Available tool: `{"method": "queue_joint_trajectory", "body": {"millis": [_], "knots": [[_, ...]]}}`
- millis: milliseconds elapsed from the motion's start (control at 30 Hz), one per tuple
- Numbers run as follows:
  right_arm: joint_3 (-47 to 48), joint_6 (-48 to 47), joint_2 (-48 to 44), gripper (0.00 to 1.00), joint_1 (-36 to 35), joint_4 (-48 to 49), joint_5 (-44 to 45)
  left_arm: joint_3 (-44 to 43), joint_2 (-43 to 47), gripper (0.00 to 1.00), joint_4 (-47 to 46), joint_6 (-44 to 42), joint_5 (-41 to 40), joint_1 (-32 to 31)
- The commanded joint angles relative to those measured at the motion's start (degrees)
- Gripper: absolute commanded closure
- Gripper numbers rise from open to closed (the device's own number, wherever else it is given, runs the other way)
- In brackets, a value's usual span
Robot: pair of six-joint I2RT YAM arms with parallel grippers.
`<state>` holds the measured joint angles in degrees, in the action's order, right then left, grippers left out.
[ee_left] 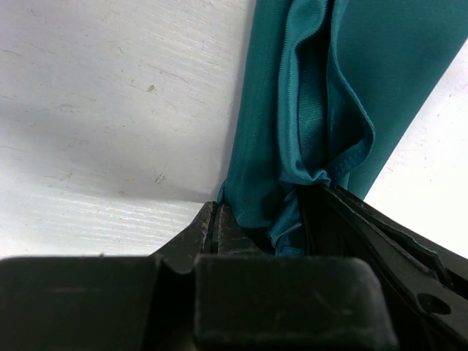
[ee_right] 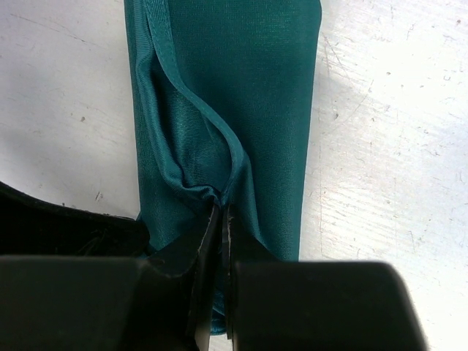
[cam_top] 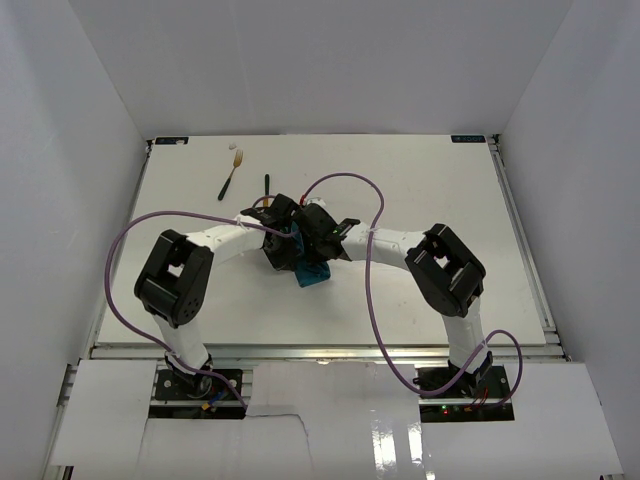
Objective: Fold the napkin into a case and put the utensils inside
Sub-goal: Insert the spoon into the napkin.
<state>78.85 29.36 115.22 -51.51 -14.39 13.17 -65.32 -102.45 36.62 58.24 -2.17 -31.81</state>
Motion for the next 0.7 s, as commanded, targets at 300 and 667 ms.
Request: {"method": "queue_joint_trajectory", "body": {"millis": [300, 667], "knots": [[1.2, 2.0, 2.7, 0.92, -3.2, 2.7, 4.7, 1.6, 7.8, 1.00, -3.7, -3.5, 2.1, -2.4], [-0.1, 4.6, 1.9, 0.92, -3.6, 4.3, 5.6, 3.8, 9.1, 1.00, -6.8, -4.8, 5.4, -2.4]]}}
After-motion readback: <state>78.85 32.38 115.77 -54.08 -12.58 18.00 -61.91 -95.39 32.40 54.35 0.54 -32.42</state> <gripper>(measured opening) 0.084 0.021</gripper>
